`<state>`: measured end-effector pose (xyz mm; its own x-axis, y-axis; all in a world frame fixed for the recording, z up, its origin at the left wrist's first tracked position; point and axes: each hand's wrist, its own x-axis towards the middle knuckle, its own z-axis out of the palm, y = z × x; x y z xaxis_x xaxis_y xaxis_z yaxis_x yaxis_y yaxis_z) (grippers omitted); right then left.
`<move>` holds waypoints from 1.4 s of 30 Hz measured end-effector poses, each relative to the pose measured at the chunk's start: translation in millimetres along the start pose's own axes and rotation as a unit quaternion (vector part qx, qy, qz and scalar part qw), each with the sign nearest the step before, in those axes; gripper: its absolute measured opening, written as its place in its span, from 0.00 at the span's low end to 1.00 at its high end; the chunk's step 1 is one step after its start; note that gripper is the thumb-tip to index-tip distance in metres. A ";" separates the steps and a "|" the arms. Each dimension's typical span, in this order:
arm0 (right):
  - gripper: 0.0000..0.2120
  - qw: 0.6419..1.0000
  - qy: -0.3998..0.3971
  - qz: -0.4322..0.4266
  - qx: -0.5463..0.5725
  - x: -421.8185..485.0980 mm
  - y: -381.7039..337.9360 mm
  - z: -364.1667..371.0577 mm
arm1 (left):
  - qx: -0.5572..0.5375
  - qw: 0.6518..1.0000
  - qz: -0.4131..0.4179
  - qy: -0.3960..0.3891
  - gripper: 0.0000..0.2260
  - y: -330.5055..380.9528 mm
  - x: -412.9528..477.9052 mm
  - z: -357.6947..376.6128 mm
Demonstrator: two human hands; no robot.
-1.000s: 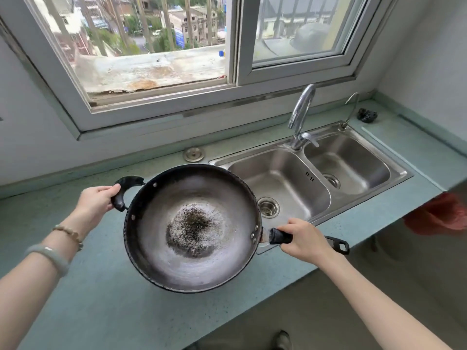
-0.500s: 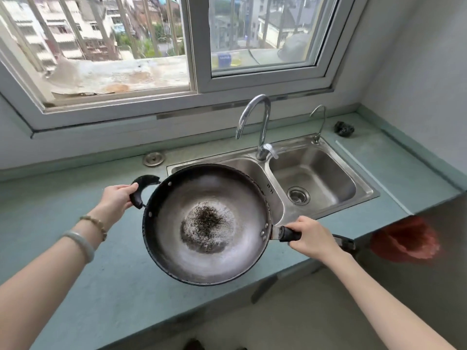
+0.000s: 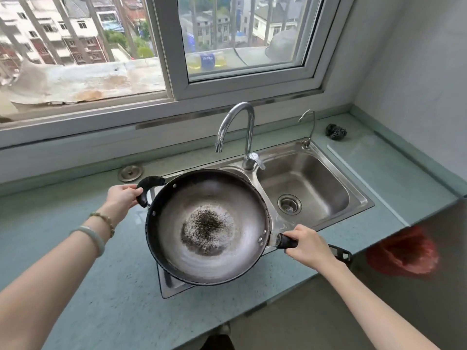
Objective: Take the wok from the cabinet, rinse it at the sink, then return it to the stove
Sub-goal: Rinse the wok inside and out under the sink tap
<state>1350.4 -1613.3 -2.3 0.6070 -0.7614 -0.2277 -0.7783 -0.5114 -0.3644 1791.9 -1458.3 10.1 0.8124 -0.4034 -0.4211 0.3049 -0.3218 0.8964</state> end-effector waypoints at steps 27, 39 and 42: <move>0.24 0.992 -0.098 0.072 0.016 104.6 12.1 71.7 | 0.335 0.942 0.022 -0.029 0.17 -63.8 156.3 44.2; 0.22 0.989 -0.129 0.076 -0.018 111.4 13.0 66.4 | 0.480 0.873 0.079 -0.039 0.14 -68.7 150.2 49.3; 0.18 0.992 -0.093 0.079 0.032 131.0 4.6 48.6 | 0.486 0.867 0.103 -0.032 0.15 -64.8 138.1 52.9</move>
<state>1434.2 -1696.1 -77.7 0.5017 -0.7401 -0.4479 -0.8581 -0.3602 -0.3660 1858.0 -1538.4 -113.4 0.7606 -0.5750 -0.3014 -0.4315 -0.7946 0.4270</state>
